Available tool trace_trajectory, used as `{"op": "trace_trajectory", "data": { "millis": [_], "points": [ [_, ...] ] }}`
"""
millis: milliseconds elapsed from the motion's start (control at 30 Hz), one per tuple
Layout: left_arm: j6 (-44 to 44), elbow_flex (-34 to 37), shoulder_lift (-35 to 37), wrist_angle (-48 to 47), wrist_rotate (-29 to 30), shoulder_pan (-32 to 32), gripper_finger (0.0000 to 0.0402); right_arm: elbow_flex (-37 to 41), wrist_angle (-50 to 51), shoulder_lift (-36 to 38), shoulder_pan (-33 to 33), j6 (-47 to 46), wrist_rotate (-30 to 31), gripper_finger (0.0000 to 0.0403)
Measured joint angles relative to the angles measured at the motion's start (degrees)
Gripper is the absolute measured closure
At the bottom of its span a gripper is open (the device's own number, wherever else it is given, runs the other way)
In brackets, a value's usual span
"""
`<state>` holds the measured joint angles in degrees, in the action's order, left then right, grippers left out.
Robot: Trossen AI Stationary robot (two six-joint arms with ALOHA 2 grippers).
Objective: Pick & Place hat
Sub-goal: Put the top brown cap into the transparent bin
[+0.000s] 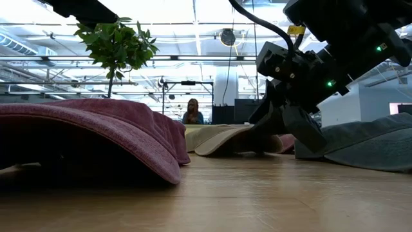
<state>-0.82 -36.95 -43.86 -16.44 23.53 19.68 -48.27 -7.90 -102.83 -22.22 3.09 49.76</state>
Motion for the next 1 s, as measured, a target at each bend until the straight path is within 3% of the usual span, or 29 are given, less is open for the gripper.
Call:
{"op": "trace_trajectory", "data": {
  "millis": [400,800,1000],
  "points": [
    [0.02,0.00,0.00,-0.03,-0.01,0.00,0.0360,0.00,-0.46,0.01,-0.02,0.40,3.21,0.0370],
    [0.02,0.00,0.00,-0.03,-0.01,0.00,0.0360,0.02,-0.71,0.02,-0.53,1.00,3.10,0.0369],
    [0.02,0.00,0.00,-0.03,-0.01,0.00,0.0360,0.04,-2.92,0.03,-2.90,5.23,8.27,0.0378]
  ]
}}
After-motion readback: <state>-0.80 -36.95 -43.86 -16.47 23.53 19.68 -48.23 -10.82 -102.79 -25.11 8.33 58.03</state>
